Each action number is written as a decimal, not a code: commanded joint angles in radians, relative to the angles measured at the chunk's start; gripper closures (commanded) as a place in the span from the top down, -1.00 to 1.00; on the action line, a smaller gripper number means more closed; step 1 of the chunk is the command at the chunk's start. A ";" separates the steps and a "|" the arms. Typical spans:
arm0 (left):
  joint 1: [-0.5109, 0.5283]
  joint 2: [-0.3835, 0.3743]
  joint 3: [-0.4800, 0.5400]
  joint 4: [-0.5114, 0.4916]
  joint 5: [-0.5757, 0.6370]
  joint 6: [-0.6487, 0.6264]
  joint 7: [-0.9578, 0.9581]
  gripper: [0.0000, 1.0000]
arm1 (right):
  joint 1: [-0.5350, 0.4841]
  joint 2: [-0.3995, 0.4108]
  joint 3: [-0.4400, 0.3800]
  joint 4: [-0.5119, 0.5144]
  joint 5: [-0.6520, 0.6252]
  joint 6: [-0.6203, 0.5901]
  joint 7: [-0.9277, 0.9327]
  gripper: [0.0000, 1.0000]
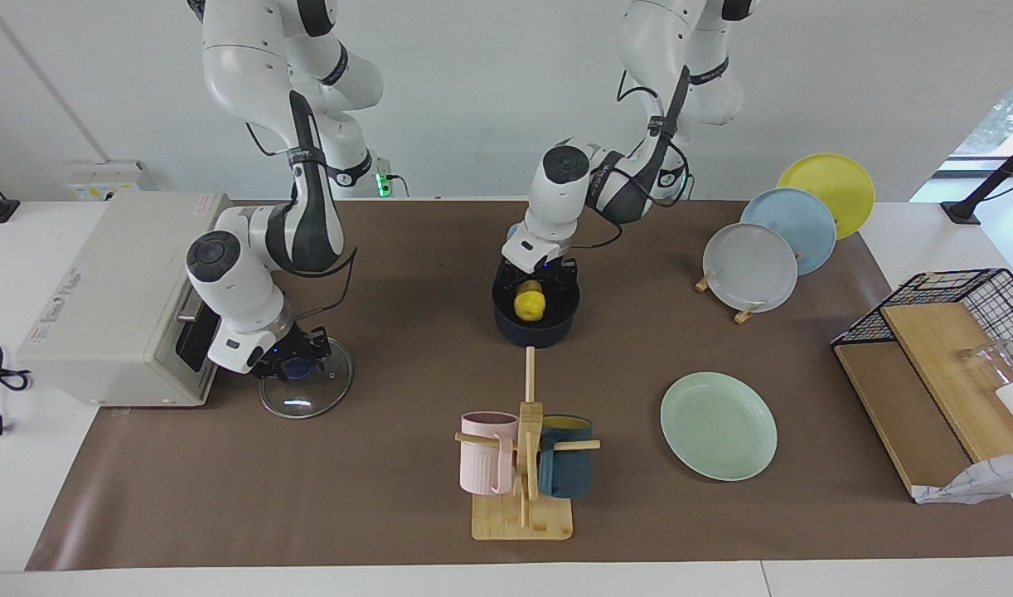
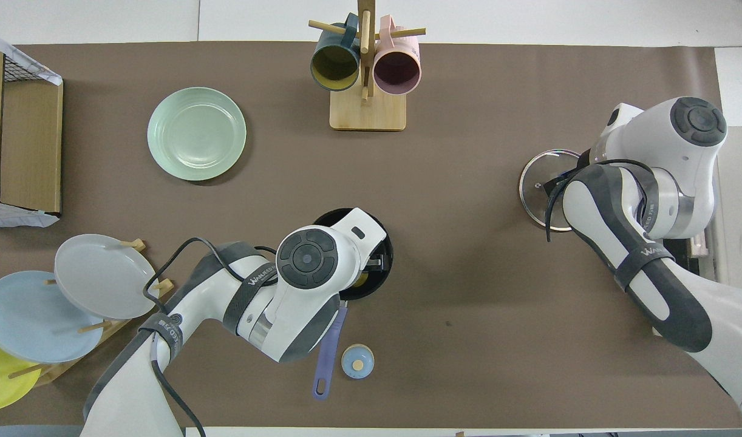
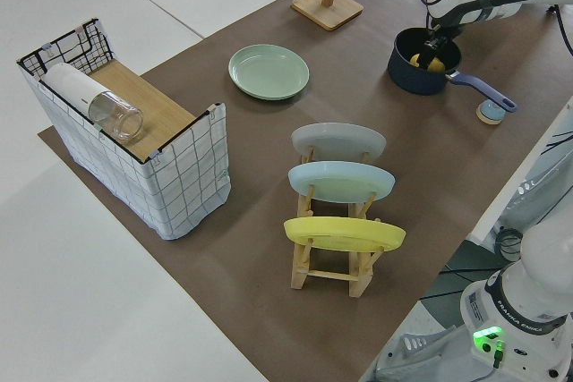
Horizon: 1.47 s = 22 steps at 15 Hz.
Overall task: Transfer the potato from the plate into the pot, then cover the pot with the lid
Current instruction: 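Lower the potato into the black pot and open the left gripper, then withdraw the left gripper while the right gripper lifts the glass lid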
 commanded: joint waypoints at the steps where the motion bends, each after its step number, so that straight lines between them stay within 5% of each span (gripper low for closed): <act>1: -0.002 -0.050 0.022 0.010 0.014 -0.058 0.022 1.00 | -0.009 -0.006 0.003 0.008 0.020 -0.026 -0.022 0.18; 7: 0.161 -0.169 0.026 0.233 0.014 -0.421 0.134 1.00 | -0.006 -0.007 0.003 0.051 0.023 -0.079 -0.019 0.18; 13: 0.441 -0.234 0.029 0.434 0.017 -0.685 0.416 1.00 | 0.014 -0.011 0.015 0.097 0.039 -0.151 0.059 0.18; 17: 0.604 -0.249 0.026 0.450 0.058 -0.729 0.643 1.00 | 0.031 -0.010 0.130 0.241 0.037 -0.328 0.301 0.18; 22: 0.612 -0.262 0.031 0.456 0.083 -0.799 0.664 1.00 | 0.230 -0.026 0.138 0.291 0.033 -0.348 0.622 0.18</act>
